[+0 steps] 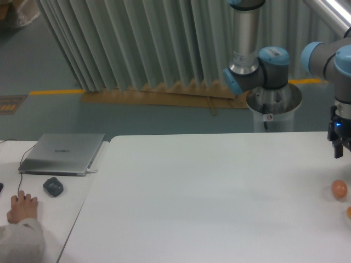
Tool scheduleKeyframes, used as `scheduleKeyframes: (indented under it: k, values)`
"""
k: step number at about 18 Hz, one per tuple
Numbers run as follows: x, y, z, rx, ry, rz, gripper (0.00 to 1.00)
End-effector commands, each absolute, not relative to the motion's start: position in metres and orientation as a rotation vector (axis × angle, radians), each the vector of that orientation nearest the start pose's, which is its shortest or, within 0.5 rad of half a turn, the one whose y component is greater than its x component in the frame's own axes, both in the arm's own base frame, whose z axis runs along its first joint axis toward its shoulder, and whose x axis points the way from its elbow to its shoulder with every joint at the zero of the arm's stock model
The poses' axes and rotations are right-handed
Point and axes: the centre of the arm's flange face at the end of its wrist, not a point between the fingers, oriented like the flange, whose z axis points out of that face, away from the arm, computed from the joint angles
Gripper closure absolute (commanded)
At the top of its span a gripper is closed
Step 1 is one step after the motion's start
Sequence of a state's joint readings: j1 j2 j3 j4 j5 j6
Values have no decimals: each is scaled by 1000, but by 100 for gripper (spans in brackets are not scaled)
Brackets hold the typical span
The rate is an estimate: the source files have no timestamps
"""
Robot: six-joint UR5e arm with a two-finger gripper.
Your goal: Place the bread in the basket
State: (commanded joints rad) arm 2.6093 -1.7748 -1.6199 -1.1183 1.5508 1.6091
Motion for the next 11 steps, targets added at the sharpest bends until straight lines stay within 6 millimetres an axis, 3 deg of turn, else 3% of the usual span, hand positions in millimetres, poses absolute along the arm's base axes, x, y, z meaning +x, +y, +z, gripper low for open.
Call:
scheduleKeyframes:
  k: [6,11]
  values:
    - [-431,415,397,-2953,852,288,0]
    - [-434,418,387,-2967,734,258,0]
